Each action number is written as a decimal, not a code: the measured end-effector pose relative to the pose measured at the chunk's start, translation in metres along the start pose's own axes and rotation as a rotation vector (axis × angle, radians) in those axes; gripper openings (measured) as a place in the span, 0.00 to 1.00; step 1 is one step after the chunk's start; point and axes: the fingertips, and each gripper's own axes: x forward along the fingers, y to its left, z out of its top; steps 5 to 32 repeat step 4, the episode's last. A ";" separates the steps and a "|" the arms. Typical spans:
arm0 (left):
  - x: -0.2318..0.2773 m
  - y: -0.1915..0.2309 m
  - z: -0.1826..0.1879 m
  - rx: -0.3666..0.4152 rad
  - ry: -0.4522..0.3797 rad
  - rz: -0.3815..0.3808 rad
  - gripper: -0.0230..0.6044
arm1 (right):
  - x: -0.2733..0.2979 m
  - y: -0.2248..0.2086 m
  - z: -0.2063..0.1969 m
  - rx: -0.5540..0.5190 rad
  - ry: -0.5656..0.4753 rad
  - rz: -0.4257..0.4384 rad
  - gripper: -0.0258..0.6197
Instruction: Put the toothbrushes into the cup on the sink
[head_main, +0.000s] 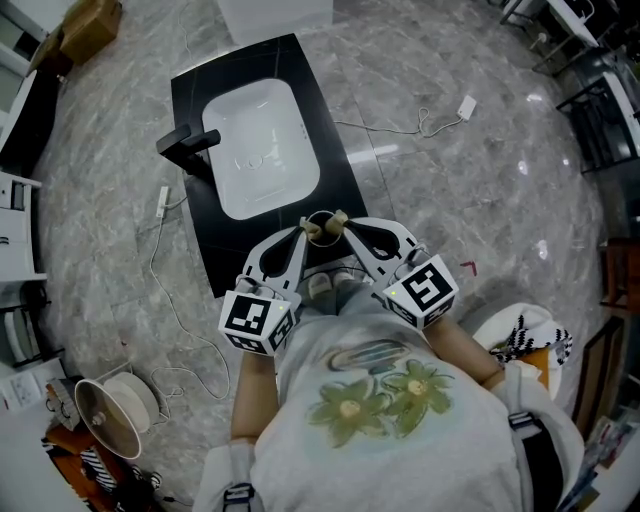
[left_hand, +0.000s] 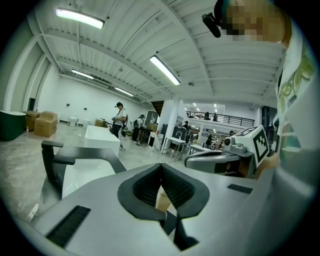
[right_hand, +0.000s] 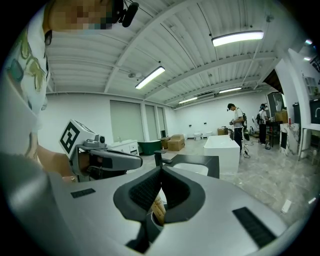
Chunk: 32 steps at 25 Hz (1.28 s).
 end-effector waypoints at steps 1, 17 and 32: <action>0.000 0.000 0.000 0.000 0.002 -0.002 0.07 | 0.000 0.000 -0.001 0.000 0.005 0.000 0.10; 0.000 -0.001 -0.001 0.001 0.007 -0.006 0.07 | 0.001 0.000 -0.004 0.000 0.016 -0.001 0.10; 0.000 -0.001 -0.001 0.001 0.007 -0.006 0.07 | 0.001 0.000 -0.004 0.000 0.016 -0.001 0.10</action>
